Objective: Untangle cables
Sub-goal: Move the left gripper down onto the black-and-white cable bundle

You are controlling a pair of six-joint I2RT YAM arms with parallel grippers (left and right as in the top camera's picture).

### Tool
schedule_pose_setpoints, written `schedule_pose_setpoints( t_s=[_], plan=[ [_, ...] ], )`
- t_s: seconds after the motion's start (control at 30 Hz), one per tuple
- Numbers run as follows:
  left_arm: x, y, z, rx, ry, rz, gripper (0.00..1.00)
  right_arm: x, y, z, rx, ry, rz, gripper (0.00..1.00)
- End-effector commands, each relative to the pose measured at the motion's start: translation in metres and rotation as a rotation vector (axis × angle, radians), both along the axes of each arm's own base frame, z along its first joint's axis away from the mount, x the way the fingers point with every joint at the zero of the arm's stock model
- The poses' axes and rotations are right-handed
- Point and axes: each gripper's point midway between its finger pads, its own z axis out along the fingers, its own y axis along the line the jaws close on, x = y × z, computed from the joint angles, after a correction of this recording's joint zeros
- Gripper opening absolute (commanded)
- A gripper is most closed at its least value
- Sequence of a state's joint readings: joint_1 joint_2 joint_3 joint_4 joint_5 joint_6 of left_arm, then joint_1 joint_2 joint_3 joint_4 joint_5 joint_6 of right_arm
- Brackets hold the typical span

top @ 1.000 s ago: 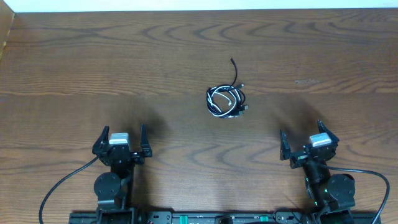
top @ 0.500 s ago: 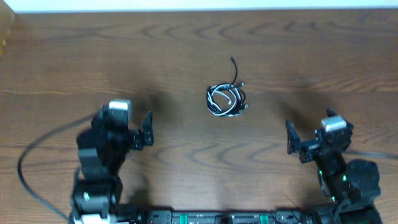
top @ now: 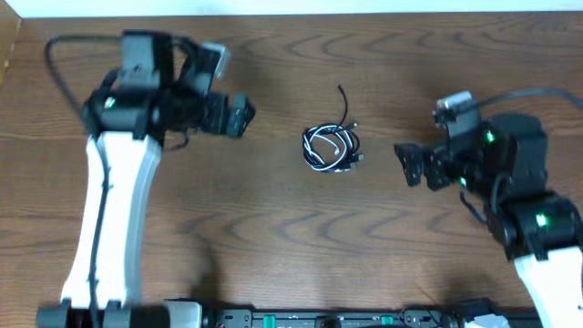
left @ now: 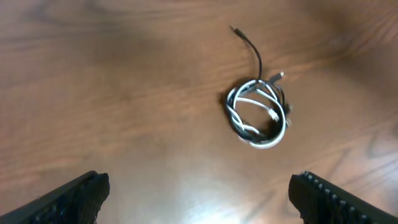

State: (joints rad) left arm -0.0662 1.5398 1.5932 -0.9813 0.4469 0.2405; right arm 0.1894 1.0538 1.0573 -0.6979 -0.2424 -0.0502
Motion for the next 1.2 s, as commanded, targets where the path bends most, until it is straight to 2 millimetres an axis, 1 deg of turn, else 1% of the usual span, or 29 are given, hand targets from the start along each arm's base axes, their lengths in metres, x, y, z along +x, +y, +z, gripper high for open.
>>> schedule_pose_setpoints(
  t_s=[0.0, 0.03, 0.1, 0.2, 0.23, 0.33, 0.37, 0.4, 0.43, 0.57, 0.6, 0.67, 0.7, 0.73, 0.8, 0.83, 0.9, 0.93, 0.97, 1.03, 1.07, 1.1, 1.17],
  plan=[
    [0.018, -0.006, -0.016, -0.012, 0.023, -0.026, 0.98, 0.006, 0.013, -0.006, 0.042, 0.055, 0.045, 0.99],
    [0.024, -0.009, -0.024, -0.017, 0.029, -0.048, 0.98, 0.009, 0.014, -0.014, 0.039, 0.082, 0.046, 0.99],
    [0.027, -0.013, -0.035, -0.012, 0.032, -0.108, 0.98, 0.011, 0.016, -0.021, 0.04, 0.106, 0.051, 0.99],
    [0.028, -0.025, -0.057, -0.041, 0.071, -0.205, 0.98, 0.009, 0.026, -0.027, 0.077, 0.142, 0.097, 0.99],
    [0.026, -0.03, -0.065, -0.049, 0.089, -0.244, 0.96, 0.008, 0.028, -0.028, 0.086, 0.149, 0.107, 0.99],
    [0.026, -0.049, -0.1, -0.046, 0.15, -0.341, 0.95, 0.009, 0.029, -0.031, 0.089, 0.16, 0.11, 0.99],
    [0.027, -0.054, -0.114, -0.015, 0.163, -0.374, 0.95, 0.009, 0.029, -0.031, 0.088, 0.16, 0.11, 0.99],
    [0.027, -0.057, -0.12, -0.002, 0.167, -0.388, 0.95, 0.009, 0.029, -0.031, 0.088, 0.161, 0.11, 0.99],
    [0.029, -0.065, -0.131, 0.005, 0.174, -0.412, 0.95, 0.009, 0.029, -0.031, 0.088, 0.161, 0.11, 0.99],
    [0.041, -0.084, -0.151, -0.025, 0.157, -0.448, 0.91, 0.008, 0.029, -0.031, 0.088, 0.164, 0.11, 0.99],
    [0.046, -0.091, -0.157, -0.055, 0.152, -0.443, 0.91, 0.008, 0.029, -0.032, 0.087, 0.167, 0.109, 0.99],
    [0.053, -0.098, -0.163, -0.083, 0.15, -0.427, 0.91, 0.008, 0.029, -0.032, 0.086, 0.168, 0.109, 0.99],
    [0.059, -0.104, -0.171, -0.104, 0.156, -0.408, 0.91, 0.008, 0.029, -0.032, 0.086, 0.167, 0.108, 0.99],
    [0.062, -0.109, -0.179, -0.112, 0.168, -0.393, 0.89, 0.008, 0.028, -0.032, 0.083, 0.166, 0.106, 0.99],
    [0.057, -0.117, -0.197, -0.112, 0.212, -0.4, 0.84, 0.009, 0.027, -0.032, 0.075, 0.164, 0.098, 0.99],
    [0.055, -0.118, -0.202, -0.112, 0.227, -0.402, 0.83, 0.01, 0.025, -0.033, 0.07, 0.163, 0.092, 0.99],
    [0.051, -0.122, -0.213, -0.112, 0.257, -0.405, 0.76, 0.01, 0.025, -0.033, 0.068, 0.163, 0.09, 0.99],
    [0.049, -0.125, -0.217, -0.111, 0.263, -0.411, 0.75, 0.01, 0.025, -0.033, 0.068, 0.163, 0.09, 0.99],
    [0.047, -0.128, -0.219, -0.11, 0.268, -0.419, 0.7, 0.01, 0.025, -0.033, 0.068, 0.164, 0.09, 0.99],
    [0.045, -0.134, -0.222, -0.107, 0.272, -0.431, 0.65, 0.009, 0.025, -0.034, 0.068, 0.169, 0.09, 0.99],
    [0.043, -0.136, -0.222, -0.106, 0.272, -0.436, 0.6, 0.008, 0.025, -0.034, 0.067, 0.171, 0.09, 0.99],
    [0.042, -0.138, -0.222, -0.105, 0.272, -0.441, 0.52, 0.008, 0.025, -0.034, 0.067, 0.172, 0.09, 0.99],
    [0.041, -0.139, -0.222, -0.106, 0.276, -0.441, 0.49, 0.008, 0.024, -0.035, 0.066, 0.172, 0.089, 0.99]
  ],
)
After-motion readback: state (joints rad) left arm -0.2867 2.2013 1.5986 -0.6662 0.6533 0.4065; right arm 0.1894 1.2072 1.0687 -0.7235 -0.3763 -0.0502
